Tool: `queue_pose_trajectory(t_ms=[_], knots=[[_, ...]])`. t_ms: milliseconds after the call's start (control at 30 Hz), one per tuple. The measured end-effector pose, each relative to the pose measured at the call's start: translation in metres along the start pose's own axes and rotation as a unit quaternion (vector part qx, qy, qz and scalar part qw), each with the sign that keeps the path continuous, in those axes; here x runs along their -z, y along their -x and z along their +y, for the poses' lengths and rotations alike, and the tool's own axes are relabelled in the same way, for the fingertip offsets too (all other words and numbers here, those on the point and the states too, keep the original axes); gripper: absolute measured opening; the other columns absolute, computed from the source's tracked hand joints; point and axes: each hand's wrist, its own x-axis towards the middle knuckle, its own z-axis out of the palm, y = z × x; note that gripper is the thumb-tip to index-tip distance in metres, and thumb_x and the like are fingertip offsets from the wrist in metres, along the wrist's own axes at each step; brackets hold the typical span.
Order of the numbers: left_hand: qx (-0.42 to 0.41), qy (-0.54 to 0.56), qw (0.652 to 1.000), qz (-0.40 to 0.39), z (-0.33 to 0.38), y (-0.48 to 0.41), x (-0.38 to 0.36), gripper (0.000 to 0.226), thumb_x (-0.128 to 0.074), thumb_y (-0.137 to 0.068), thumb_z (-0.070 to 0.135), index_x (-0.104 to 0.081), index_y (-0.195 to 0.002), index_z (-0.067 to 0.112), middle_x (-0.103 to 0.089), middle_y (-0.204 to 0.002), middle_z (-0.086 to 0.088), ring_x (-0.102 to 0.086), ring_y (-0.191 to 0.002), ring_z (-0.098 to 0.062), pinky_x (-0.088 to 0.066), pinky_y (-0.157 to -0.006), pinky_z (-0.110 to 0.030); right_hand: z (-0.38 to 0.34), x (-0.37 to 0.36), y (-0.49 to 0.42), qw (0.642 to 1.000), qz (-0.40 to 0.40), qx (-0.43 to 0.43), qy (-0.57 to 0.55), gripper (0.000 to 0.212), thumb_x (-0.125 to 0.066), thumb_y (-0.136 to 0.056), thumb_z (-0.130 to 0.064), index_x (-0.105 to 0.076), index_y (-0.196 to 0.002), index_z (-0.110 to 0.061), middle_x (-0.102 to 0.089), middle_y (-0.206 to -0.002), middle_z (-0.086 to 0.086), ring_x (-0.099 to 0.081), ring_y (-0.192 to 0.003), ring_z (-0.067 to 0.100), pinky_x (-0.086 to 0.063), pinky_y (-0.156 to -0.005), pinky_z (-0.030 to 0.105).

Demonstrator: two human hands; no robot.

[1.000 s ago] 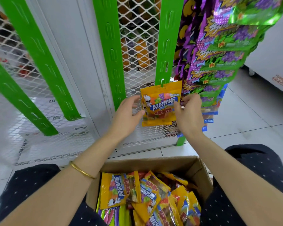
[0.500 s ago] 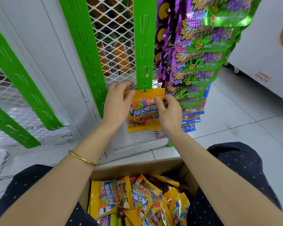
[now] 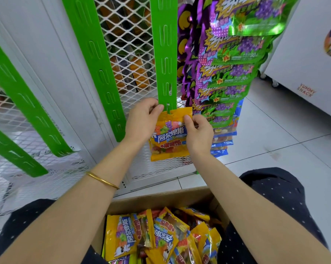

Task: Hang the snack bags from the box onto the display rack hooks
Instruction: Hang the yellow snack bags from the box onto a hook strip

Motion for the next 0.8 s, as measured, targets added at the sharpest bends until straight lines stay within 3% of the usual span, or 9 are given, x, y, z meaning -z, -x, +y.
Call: queue_pose_trajectory(t_ms=[400, 533, 700, 800], knots=[[-0.004, -0.026, 1.0, -0.008, 0.001, -0.001, 0.001, 0.023, -0.05, -0.096, 0.021, -0.053, -0.077, 0.008, -0.044, -0.06, 0.003, -0.039, -0.054, -0.011, -0.032, -0.054, -0.027, 0.001, 0.0, 0.0, 1.0, -0.002, -0.01, 0.007, 0.034, -0.047, -0.096, -0.03, -0.039, -0.066, -0.016, -0.035, -0.06, -0.005, -0.03, -0.057, 0.012, -0.027, -0.058, 0.032], [-0.001, -0.021, 1.0, -0.011, 0.001, -0.002, 0.001, 0.023, -0.05, -0.096, 0.021, -0.054, -0.078, 0.007, -0.046, -0.061, 0.0, -0.039, -0.055, -0.012, -0.032, -0.054, -0.027, 0.001, 0.0, -0.001, 0.998, -0.008, -0.009, 0.063, 0.034, -0.045, -0.097, -0.034, -0.038, -0.067, -0.02, -0.039, -0.062, -0.005, -0.034, -0.059, 0.014, -0.025, -0.054, 0.031], [0.003, -0.027, 1.0, -0.016, 0.001, -0.003, 0.005, 0.02, -0.05, -0.096, 0.02, -0.054, -0.08, 0.009, -0.044, -0.061, 0.004, -0.038, -0.055, -0.007, -0.028, -0.052, -0.022, 0.001, 0.004, -0.003, 0.995, -0.019, 0.001, 0.102, 0.024, -0.047, -0.095, -0.039, -0.053, -0.084, -0.018, -0.058, -0.085, 0.0, -0.052, -0.076, 0.019, -0.035, -0.059, 0.031], [-0.002, -0.032, 0.999, -0.015, 0.002, 0.0, 0.007, 0.012, -0.051, -0.095, 0.018, -0.061, -0.093, 0.011, -0.055, -0.077, 0.006, -0.048, -0.07, -0.005, -0.035, -0.065, -0.02, 0.005, 0.011, -0.002, 0.995, -0.023, 0.0, 0.102, 0.019, -0.053, -0.093, -0.036, -0.053, -0.094, -0.017, -0.057, -0.09, -0.002, -0.052, -0.08, 0.016, -0.042, -0.067, 0.035]])
